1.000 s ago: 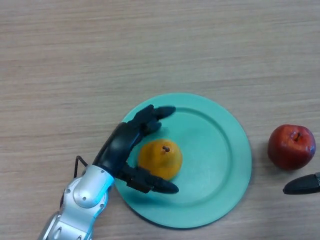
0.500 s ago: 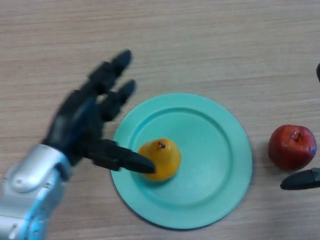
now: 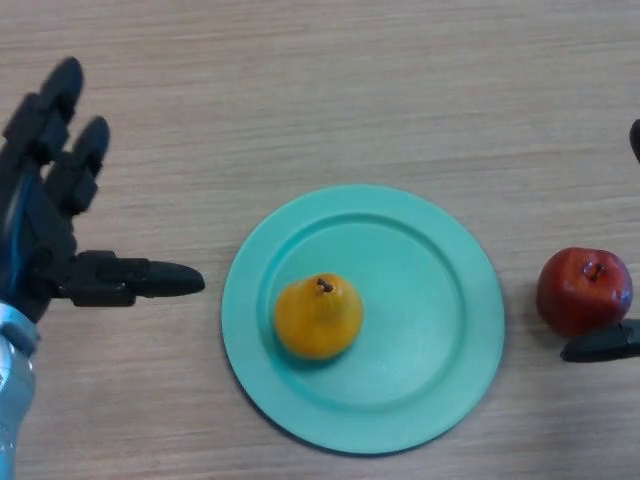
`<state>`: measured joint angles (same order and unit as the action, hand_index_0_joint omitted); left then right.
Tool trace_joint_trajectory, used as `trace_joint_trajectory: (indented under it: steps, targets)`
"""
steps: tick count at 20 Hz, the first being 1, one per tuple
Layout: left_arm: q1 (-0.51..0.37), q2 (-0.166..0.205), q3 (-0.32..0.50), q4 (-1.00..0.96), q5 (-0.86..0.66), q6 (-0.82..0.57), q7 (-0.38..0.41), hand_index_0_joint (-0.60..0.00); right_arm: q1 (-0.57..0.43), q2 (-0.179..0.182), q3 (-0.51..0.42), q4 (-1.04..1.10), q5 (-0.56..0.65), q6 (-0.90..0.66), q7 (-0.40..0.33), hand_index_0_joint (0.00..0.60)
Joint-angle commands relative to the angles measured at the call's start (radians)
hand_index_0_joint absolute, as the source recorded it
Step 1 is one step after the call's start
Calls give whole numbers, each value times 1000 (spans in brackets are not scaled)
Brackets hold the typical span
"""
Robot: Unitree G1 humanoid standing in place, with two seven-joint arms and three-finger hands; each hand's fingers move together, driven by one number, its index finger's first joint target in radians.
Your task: Pick up the yellow pear and place it on the plate
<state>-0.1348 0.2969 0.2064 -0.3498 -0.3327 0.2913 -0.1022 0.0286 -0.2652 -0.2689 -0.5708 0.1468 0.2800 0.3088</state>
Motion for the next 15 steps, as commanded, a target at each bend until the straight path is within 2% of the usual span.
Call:
trace_joint_trajectory:
  steps: [1,11,15]
  targets:
    - [-22,50,52,-34,48,-191,20,0,-21,-38,-45,-36,29,-177,-9,0]
    - [-23,51,39,5,182,-241,38,0,-37,-41,-23,-29,19,-169,-17,0]
    - [-13,49,38,-16,208,-219,30,0,-36,-40,-10,-24,5,-174,-11,0]
